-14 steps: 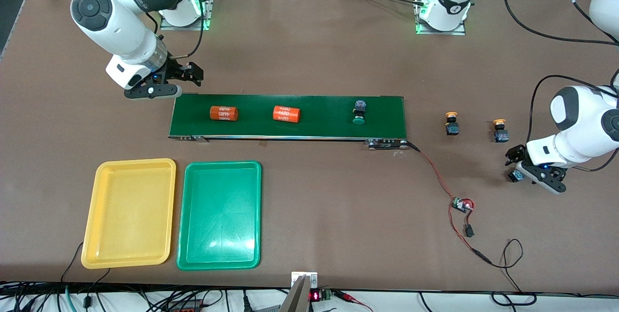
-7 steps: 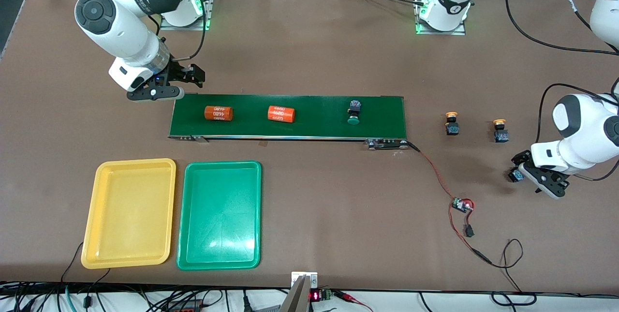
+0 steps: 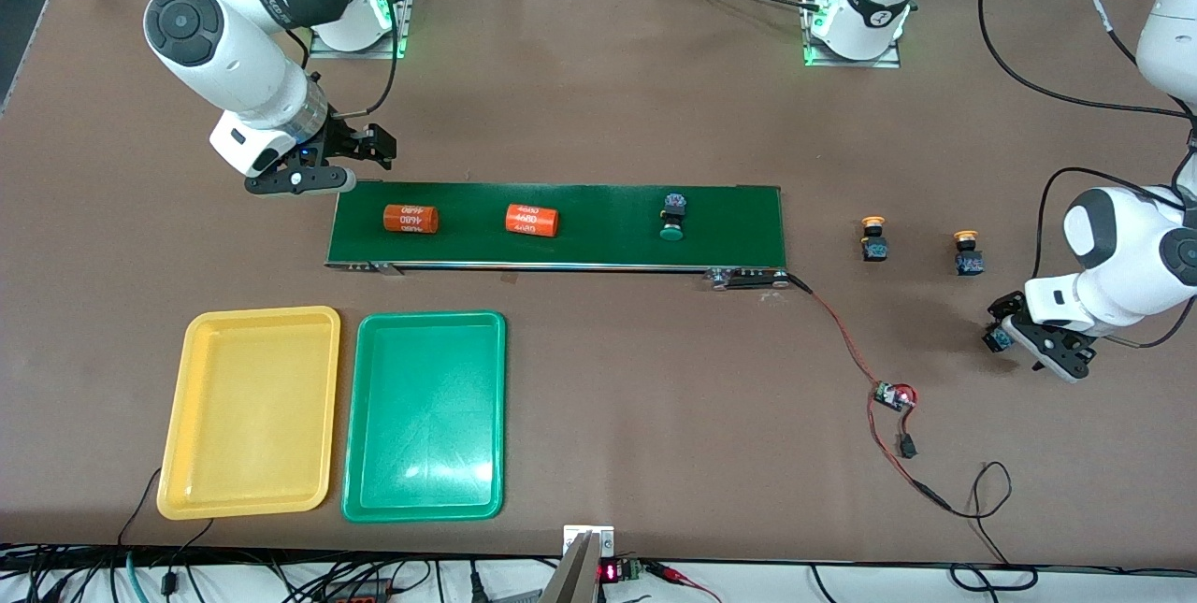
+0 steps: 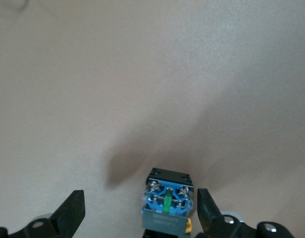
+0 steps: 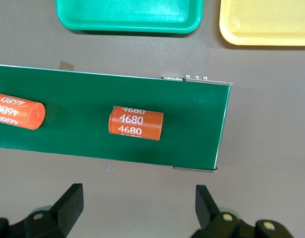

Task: Sort buttons by color to trays
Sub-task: 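Grasp a blue-bodied push button with the left gripper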

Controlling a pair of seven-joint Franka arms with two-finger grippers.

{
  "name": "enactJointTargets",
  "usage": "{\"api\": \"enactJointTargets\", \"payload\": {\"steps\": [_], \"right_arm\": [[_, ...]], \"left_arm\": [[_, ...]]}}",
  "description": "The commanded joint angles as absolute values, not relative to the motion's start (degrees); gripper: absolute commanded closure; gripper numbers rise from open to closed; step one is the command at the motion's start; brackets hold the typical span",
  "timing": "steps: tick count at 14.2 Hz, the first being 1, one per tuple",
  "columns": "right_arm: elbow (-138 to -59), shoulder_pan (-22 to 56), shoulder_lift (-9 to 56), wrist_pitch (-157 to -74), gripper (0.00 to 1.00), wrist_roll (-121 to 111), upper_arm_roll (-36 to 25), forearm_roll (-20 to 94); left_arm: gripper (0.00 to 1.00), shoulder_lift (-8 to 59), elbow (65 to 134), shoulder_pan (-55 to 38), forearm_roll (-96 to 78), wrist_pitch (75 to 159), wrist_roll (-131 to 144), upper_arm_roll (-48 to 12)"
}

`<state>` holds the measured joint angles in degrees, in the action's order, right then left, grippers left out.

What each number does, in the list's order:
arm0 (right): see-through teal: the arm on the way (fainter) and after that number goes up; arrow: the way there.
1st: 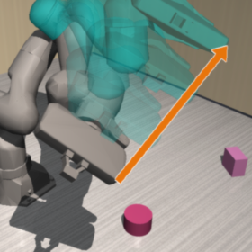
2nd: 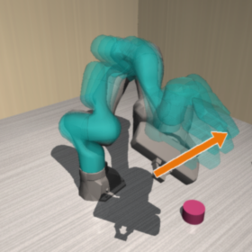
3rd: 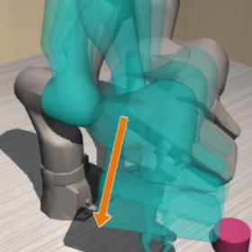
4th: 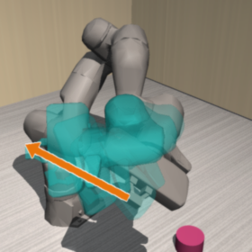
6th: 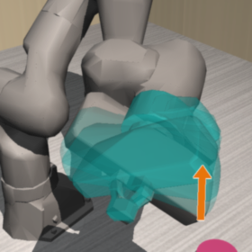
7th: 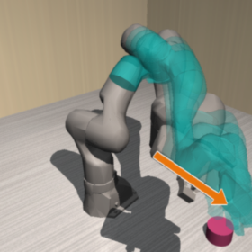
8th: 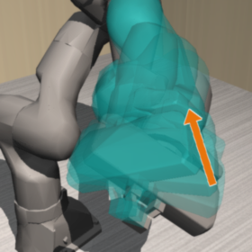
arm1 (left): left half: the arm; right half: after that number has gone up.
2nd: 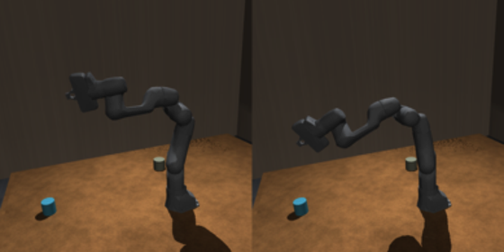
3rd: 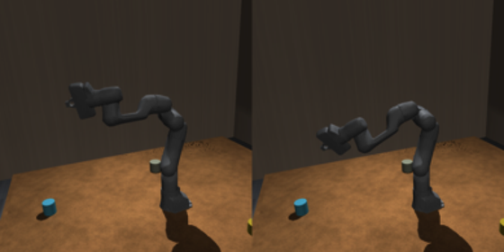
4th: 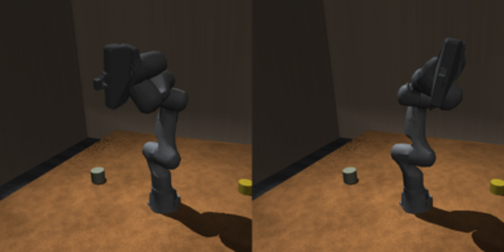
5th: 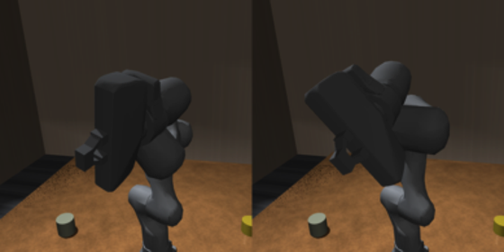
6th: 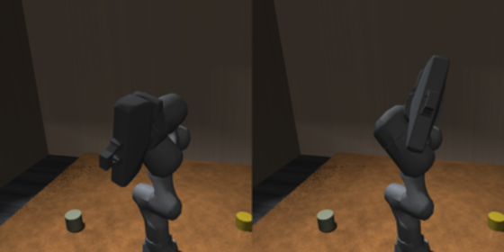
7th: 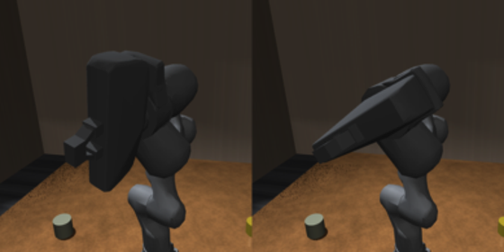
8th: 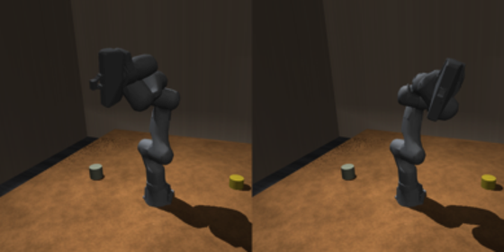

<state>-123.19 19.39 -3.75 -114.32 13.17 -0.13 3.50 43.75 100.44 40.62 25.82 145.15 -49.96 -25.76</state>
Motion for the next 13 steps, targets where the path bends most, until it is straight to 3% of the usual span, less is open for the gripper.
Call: {"api": "enactJointTargets", "payload": {"steps": [1, 2, 3, 5, 6, 7, 9, 13], "right_arm": [[-122.52, 19.51, -3.95, -113.73, 0.0, 13.53, -0.18, 3.08], [-122.43, 19.51, -3.96, -113.64, 0.0, 13.54, -0.18, 3.16], [-122.34, 19.42, -4.13, -113.64, 0.0, 13.54, -0.18, 3.08], [-122.34, 19.42, -4.04, -113.73, 0.0, 13.54, -0.26, 3.16], [-122.34, 19.42, -4.04, -113.73, 0.0, 13.45, -0.18, 3.08], [-122.34, 19.42, -3.96, -113.73, 0.0, 13.45, -0.26, 3.08], [-122.34, 19.42, -4.04, -113.73, 0.0, 13.36, -0.26, 3.08], [-122.34, 19.51, -4.04, -113.11, 0.0, 13.36, -0.18, 3.08]], "left_arm": [[0.04, 43.86, 100.81, 40.78, 27.16, 145.64, -50.45, -25.93], [0.13, 43.77, 100.81, 40.78, 27.16, 145.55, -50.45, -25.93], [0.4, 43.68, 100.9, 40.78, 27.16, 145.46, -50.45, -25.93], [0.79, 43.33, 100.99, 40.78, 27.25, 145.2, -50.54, -25.93], [0.92, 42.98, 101.07, 40.78, 27.33, 144.85, -50.54, -25.93], [1.0, 42.2, 101.07, 40.69, 27.33, 143.45, -50.8, -26.01], [1.0, 39.22, 101.51, 40.0, 26.64, 138.01, -50.1, -26.8], [1.0, 28.68, 111.15, 38.42, 24.97, 137.2, -41.16, -30.66]]}}
